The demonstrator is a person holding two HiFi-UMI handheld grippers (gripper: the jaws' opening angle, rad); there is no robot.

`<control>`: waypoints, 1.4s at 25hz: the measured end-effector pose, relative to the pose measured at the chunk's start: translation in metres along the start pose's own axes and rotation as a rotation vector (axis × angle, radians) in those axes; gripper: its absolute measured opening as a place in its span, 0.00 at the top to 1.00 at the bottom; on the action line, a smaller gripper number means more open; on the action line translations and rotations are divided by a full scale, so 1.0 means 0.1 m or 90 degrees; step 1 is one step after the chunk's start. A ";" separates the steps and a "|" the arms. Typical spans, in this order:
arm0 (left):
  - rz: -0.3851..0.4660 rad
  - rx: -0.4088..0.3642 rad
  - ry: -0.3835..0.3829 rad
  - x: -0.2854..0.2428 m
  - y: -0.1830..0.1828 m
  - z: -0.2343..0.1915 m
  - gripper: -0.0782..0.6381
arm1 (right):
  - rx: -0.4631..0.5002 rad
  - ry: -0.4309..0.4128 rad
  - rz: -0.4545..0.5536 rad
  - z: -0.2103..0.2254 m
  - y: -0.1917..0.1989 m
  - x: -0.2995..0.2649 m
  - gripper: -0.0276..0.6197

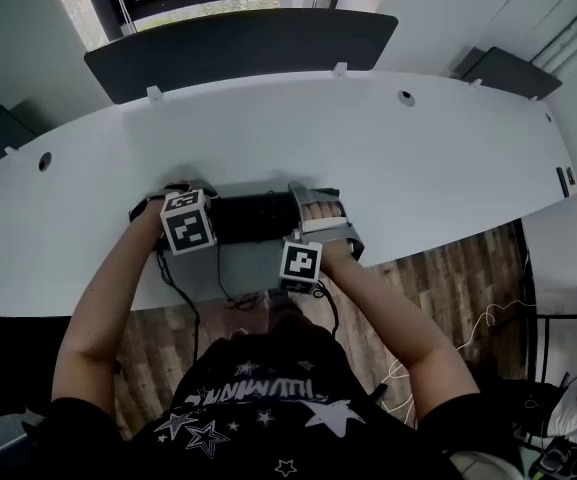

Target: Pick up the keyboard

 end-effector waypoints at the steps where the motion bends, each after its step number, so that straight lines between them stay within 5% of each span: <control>1: -0.010 0.000 0.008 -0.03 0.01 -0.01 0.45 | -0.010 -0.007 0.006 -0.01 -0.01 -0.01 0.07; 13: -0.129 -0.028 0.089 -0.36 0.04 0.07 0.45 | -0.016 0.009 0.030 -0.02 -0.01 0.02 0.07; 21: -0.121 -0.012 0.101 -0.31 0.04 0.11 0.51 | -0.018 0.039 0.046 -0.03 -0.02 0.05 0.07; 26: -0.115 0.010 0.118 -0.22 -0.01 0.17 0.65 | -0.003 0.094 0.072 -0.09 0.00 0.13 0.07; 30: -0.131 0.061 0.178 -0.15 0.05 0.36 0.76 | 0.019 0.156 0.062 -0.13 0.00 0.16 0.07; 35: -0.108 0.087 0.173 -0.09 0.12 0.47 0.79 | 0.039 0.177 0.081 -0.23 -0.02 0.24 0.07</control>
Point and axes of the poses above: the fingertips, and each gripper's own axes: x backward along the fingers, z to its right, y out of its underside, the point moved 6 cm from there along x, backward along the fingers, and after that the axes turned 3 degrees about -x, right-handed, at the moved point
